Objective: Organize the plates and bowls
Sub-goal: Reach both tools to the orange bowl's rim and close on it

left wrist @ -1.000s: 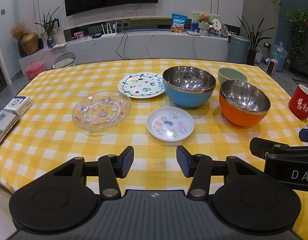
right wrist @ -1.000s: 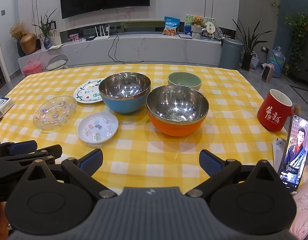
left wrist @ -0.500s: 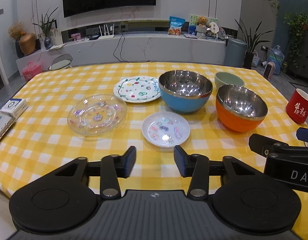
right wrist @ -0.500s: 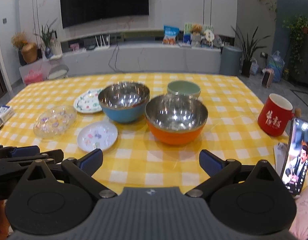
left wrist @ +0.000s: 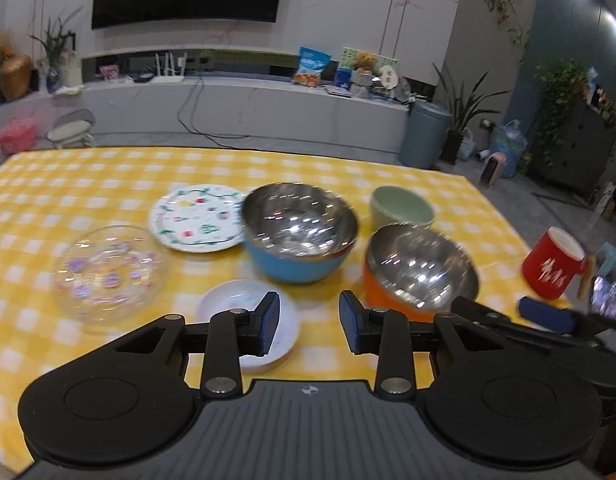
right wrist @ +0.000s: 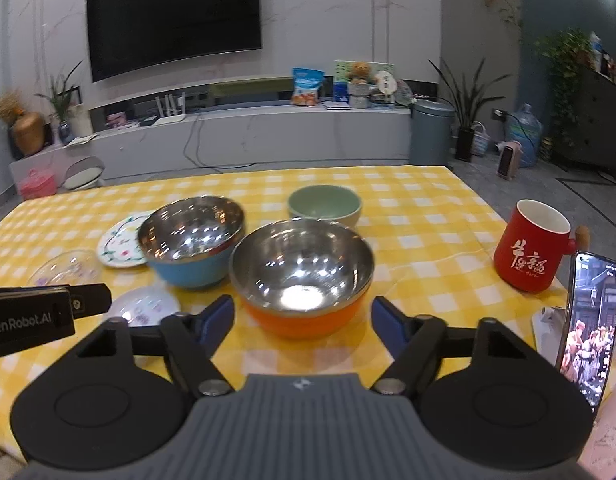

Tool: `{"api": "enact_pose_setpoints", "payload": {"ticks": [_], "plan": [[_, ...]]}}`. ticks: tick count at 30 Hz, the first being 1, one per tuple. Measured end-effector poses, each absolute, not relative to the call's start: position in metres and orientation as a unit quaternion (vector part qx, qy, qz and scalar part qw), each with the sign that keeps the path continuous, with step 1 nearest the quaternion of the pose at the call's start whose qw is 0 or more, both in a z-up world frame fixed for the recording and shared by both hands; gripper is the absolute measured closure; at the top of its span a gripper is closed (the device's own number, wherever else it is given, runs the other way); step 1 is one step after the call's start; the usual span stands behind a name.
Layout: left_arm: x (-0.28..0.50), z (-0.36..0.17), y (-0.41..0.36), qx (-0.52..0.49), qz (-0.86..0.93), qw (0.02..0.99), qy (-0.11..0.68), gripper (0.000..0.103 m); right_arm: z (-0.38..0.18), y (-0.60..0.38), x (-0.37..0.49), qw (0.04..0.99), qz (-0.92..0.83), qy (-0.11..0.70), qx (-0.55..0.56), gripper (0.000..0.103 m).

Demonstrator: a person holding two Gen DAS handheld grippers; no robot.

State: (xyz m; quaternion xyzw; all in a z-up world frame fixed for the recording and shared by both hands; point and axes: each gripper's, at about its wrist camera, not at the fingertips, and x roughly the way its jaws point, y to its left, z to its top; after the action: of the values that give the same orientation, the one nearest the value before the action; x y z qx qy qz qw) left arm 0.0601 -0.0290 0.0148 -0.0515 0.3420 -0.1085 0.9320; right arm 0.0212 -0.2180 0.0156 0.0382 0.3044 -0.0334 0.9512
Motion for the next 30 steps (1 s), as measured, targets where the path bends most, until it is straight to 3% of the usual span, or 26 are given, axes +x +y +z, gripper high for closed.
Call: {"api": "enact_pose_setpoints", "payload": {"ticks": [6,13,16,22,25,28,30], "plan": [[0.085,0.005,-0.042,-0.086,-0.130,0.922,0.356,0.061,0.013,-0.232,0.041,0.948,-0.033,0.308,0.074,0.047],[0.102,-0.010,-0.051,-0.114,-0.142,0.910,0.372,0.055,-0.001,-0.233,0.051,0.944,-0.041,0.318,0.077,0.050],[0.109,-0.013,-0.052,-0.127,-0.146,0.906,0.377,0.048,-0.004,-0.239,0.058,0.941,-0.053,0.322,0.088,0.050],[0.126,-0.017,-0.067,-0.126,-0.147,0.902,0.385,0.047,-0.010,-0.256,0.074,0.934,-0.082,0.333,0.104,0.051],[0.132,-0.022,-0.075,-0.122,-0.147,0.898,0.397,0.047,-0.013,-0.268,0.079,0.928,-0.091,0.341,0.123,0.057],[0.138,-0.029,-0.082,-0.114,-0.141,0.893,0.411,0.059,-0.021,-0.278,0.082,0.917,-0.088,0.356,0.155,0.068],[0.142,-0.032,-0.085,-0.116,-0.141,0.889,0.420,0.066,-0.025,-0.284,0.083,0.912,-0.078,0.360,0.182,0.070]]}}
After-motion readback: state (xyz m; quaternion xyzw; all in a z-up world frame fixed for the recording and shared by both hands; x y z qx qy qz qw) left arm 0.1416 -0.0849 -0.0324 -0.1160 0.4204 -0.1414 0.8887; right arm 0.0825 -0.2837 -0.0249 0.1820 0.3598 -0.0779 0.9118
